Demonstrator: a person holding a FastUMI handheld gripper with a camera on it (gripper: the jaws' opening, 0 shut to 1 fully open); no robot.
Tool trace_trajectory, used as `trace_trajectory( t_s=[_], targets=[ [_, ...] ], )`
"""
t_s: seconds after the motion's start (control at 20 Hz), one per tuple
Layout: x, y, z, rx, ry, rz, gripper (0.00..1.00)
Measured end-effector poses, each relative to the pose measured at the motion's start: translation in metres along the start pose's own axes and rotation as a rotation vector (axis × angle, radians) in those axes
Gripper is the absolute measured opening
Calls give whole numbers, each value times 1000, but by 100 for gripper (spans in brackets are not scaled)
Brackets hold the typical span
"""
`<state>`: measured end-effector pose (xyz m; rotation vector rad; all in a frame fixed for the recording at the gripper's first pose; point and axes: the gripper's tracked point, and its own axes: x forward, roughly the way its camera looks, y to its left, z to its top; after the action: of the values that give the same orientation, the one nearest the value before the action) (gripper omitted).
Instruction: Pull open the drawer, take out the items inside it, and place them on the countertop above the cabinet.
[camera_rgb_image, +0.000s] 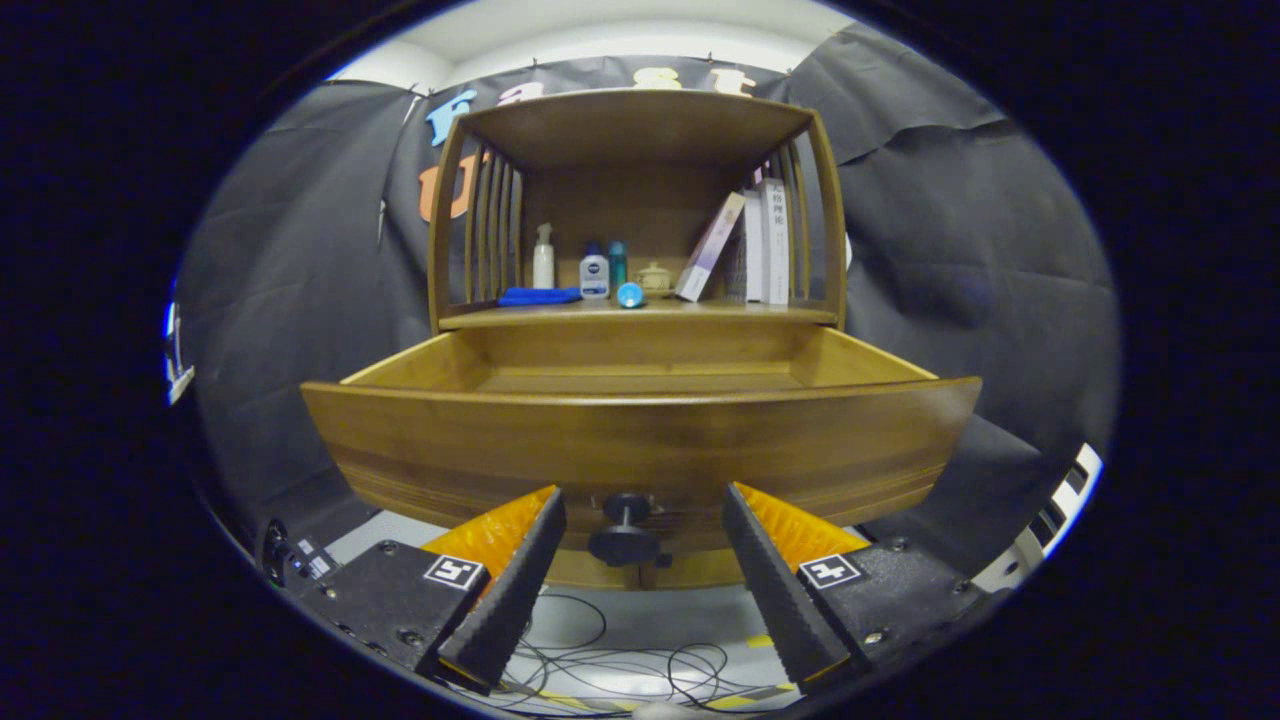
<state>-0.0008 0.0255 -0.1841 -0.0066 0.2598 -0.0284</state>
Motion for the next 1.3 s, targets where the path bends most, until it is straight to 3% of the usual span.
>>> trace_trajectory(
  t_s=[1.3],
  targets=[
    [37,1,-3,33,40,8,99]
  ],
)
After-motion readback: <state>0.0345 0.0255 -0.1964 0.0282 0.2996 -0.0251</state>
